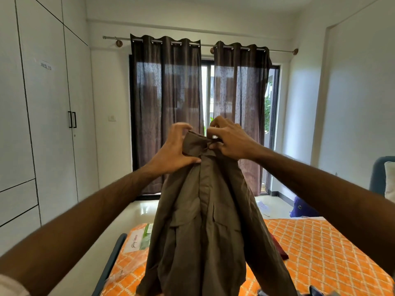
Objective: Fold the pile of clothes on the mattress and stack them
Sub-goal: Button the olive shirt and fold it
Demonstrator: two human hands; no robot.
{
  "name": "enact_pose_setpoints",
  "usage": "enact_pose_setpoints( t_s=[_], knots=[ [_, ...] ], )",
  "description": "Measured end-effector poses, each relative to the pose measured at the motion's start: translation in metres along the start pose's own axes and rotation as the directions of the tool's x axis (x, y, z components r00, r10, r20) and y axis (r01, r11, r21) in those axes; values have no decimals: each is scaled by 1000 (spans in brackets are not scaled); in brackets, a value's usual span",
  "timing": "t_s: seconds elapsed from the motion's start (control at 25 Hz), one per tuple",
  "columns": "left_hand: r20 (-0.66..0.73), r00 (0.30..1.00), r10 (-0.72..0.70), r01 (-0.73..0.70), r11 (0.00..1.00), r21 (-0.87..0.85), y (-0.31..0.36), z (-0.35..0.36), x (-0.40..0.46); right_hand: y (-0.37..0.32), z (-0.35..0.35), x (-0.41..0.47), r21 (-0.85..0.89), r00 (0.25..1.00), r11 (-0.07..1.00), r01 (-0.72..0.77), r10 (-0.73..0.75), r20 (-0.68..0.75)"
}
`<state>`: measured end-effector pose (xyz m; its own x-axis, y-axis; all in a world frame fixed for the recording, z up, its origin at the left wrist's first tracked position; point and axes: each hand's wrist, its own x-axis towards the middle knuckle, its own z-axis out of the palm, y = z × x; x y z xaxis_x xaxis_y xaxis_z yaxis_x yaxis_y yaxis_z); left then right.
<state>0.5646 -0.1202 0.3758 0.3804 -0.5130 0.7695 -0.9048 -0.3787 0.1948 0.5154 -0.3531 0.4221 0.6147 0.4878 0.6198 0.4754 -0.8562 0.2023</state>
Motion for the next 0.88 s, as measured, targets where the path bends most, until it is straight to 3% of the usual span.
enact_pose_setpoints(
  t_s=[0.04, 0.12, 0.24, 0.32, 0.4, 0.48, 0.56, 0.64, 0.76, 0.84, 0.88],
  knots=[
    [93, 983, -158, 170, 977, -127, -5, 9, -10, 6, -3, 3, 104, 999, 994, -8, 3, 42],
    [297, 899, -321, 387, 900, -201, -20, 26, -32, 15, -11, 4, 228, 991, 973, -45, 15, 131],
    [392, 861, -323, 432, 871, -231, -36, 39, -58, 37, -20, -4, 176, 981, 978, -110, 78, 177],
    [309, 895, -321, 368, 924, -105, -39, 37, -59, 50, -25, -10, 82, 973, 989, -119, 100, 209],
    [130, 956, -262, 237, 955, 177, -38, 26, -48, 58, -26, -16, -59, 967, 991, -123, 133, 218],
    [-93, 989, -112, 140, 912, 385, -33, 11, -34, 59, -28, -18, -229, 966, 946, -229, 250, 67],
    [-227, 973, -47, 134, 911, 390, -22, 0, -25, 58, -36, -20, -274, 917, 875, -399, 386, -100],
    [-280, 957, -77, 178, 918, 355, -19, -5, -25, 56, -42, -20, -135, 866, 856, -499, 490, -95],
    [-251, 955, -159, 237, 917, 320, -27, -20, -38, 56, -50, -25, 65, 900, 897, -437, 436, 30],
    [-71, 966, -248, 257, 950, 176, -27, -41, -47, 54, -58, -35, 246, 909, 877, -413, 383, 161],
    [73, 946, -317, 313, 948, 61, -20, -52, -51, 54, -63, -40, 376, 893, 813, -444, 366, 264]
  ],
)
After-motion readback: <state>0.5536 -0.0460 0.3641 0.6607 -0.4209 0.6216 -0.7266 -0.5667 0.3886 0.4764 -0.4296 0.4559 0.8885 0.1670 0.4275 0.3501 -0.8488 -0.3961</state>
